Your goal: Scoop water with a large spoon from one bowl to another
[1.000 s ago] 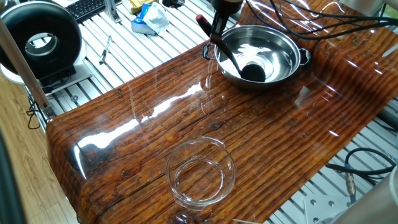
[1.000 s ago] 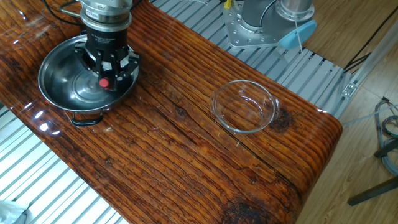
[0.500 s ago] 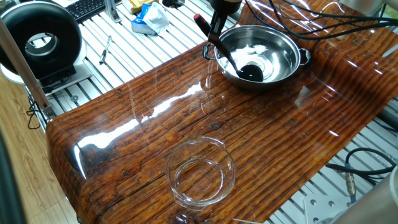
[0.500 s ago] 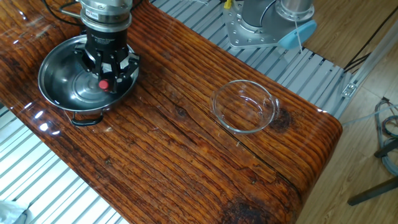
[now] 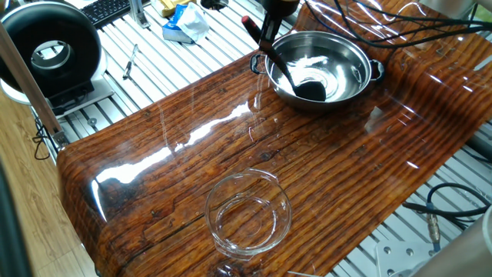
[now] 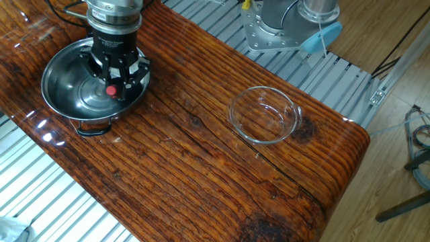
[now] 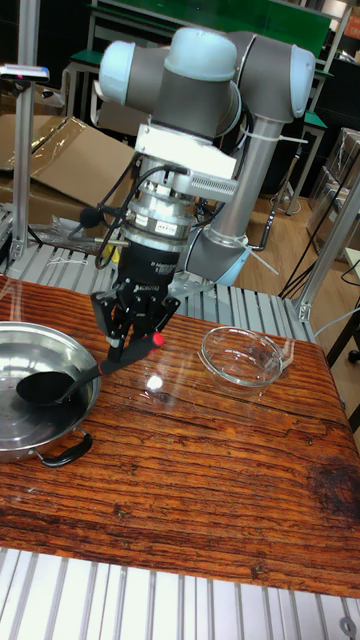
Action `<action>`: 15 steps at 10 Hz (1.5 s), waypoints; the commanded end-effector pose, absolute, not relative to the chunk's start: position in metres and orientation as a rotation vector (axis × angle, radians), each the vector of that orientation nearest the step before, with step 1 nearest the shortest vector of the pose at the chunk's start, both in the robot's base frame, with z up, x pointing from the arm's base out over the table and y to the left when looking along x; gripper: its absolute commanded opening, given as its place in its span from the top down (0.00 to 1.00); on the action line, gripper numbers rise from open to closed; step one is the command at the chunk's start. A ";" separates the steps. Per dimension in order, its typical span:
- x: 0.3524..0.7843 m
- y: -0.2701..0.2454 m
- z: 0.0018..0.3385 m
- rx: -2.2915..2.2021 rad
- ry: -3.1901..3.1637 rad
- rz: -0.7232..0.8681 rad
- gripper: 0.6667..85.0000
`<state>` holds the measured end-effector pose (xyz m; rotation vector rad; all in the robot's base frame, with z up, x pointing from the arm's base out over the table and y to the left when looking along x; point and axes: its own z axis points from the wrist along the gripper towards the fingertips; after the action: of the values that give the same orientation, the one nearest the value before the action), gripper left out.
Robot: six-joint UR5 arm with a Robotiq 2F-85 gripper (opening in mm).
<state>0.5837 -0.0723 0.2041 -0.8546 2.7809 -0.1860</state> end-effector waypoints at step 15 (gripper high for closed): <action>0.525 -0.057 0.265 -1.043 2.854 -0.093 1.00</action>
<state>0.5315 -0.0587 0.2620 -0.9893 2.8584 -0.1103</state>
